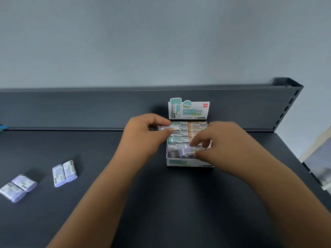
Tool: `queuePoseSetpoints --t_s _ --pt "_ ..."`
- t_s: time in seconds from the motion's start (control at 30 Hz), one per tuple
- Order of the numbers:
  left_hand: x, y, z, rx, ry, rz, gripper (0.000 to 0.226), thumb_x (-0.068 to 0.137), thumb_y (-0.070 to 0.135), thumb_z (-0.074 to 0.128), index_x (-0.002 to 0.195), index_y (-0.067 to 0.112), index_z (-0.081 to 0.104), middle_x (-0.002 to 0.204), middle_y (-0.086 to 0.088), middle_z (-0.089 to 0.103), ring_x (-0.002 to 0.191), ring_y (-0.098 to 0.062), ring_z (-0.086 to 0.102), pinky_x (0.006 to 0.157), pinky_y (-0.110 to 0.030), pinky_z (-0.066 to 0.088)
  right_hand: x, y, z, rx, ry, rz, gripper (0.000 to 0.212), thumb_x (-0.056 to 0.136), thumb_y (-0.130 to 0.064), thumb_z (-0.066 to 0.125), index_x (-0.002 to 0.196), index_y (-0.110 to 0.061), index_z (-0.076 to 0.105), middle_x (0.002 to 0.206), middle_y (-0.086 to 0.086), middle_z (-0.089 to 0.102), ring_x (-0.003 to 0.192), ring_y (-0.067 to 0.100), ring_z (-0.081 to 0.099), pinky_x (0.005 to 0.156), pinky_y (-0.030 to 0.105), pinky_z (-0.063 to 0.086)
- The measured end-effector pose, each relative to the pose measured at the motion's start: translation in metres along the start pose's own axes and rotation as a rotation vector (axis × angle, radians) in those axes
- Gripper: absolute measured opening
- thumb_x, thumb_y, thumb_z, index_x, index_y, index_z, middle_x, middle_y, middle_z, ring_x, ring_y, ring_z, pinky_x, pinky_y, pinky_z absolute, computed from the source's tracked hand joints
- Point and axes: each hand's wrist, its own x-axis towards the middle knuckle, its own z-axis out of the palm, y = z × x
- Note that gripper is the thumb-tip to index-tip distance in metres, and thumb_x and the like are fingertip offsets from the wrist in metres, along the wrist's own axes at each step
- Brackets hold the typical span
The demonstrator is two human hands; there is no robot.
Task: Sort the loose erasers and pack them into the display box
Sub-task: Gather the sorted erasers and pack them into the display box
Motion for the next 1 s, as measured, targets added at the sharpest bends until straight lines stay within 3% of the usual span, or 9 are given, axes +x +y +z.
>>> queuePoseSetpoints --t_s 0.13,0.27,0.47,0.63,0.77,0.87,1.0 --pt "0.004 0.0 -0.002 0.003 -0.013 0.001 0.011 0.083 0.013 0.08 0.091 0.021 0.078 0.081 0.003 0.075 0.073 -0.007 0.068 0.067 -0.022 0.056 0.001 -0.005 0.003 -0.029 -0.015 0.044 0.026 0.079 -0.043 0.07 0.105 -0.045 0.072 0.084 -0.019 0.049 0.091 0.007 0.054 0.081 0.033 0.054" --pt "0.007 -0.002 -0.004 -0.001 -0.024 -0.005 0.011 0.084 0.013 0.079 0.092 0.019 0.078 0.08 0.002 0.073 0.066 0.0 0.065 0.057 -0.01 0.046 0.004 -0.008 0.005 -0.071 -0.023 0.094 0.025 0.077 -0.038 0.068 0.1 -0.044 0.073 0.088 -0.016 0.058 0.087 0.011 0.059 0.075 0.034 0.056" --pt "0.011 -0.004 -0.004 -0.026 -0.057 0.006 0.012 0.083 0.013 0.079 0.092 0.021 0.078 0.084 0.001 0.075 0.074 -0.007 0.069 0.065 -0.019 0.051 0.001 -0.015 0.012 -0.041 -0.028 0.142 0.017 0.078 -0.035 0.064 0.093 -0.036 0.071 0.096 -0.013 0.065 0.09 0.013 0.061 0.077 0.036 0.057" --pt "0.012 -0.004 -0.001 -0.033 -0.084 0.013 0.012 0.082 0.013 0.08 0.091 0.023 0.079 0.087 0.002 0.076 0.083 -0.018 0.074 0.077 -0.035 0.062 -0.002 -0.02 0.013 -0.069 -0.02 0.19 0.009 0.084 -0.036 0.061 0.088 -0.029 0.065 0.091 -0.009 0.065 0.085 0.015 0.062 0.074 0.037 0.058" --pt "0.01 -0.005 0.001 -0.041 -0.095 0.005 0.013 0.082 0.012 0.08 0.09 0.022 0.078 0.087 0.003 0.077 0.082 -0.013 0.074 0.079 -0.036 0.063 -0.004 -0.023 0.015 -0.1 -0.001 0.205 0.016 0.089 -0.037 0.054 0.088 -0.025 0.065 0.091 -0.006 0.066 0.084 0.018 0.062 0.073 0.035 0.056" --pt "0.009 -0.005 0.002 -0.037 -0.101 0.001 0.014 0.082 0.01 0.08 0.091 0.02 0.078 0.088 0.001 0.077 0.083 -0.016 0.075 0.08 -0.04 0.063 -0.003 -0.028 0.015 -0.001 -0.03 0.206 0.016 0.092 -0.039 0.052 0.09 -0.029 0.064 0.092 -0.01 0.065 0.084 0.012 0.061 0.073 0.033 0.054" --pt "0.008 -0.007 0.002 -0.025 -0.108 -0.004 0.015 0.08 0.01 0.082 0.09 0.021 0.079 0.087 -0.002 0.077 0.084 -0.021 0.075 0.082 -0.043 0.062 -0.002 -0.03 0.014 0.125 -0.061 0.206 0.013 0.093 -0.037 0.056 0.087 -0.031 0.066 0.089 -0.012 0.064 0.079 0.003 0.057 0.061 0.023 0.044"
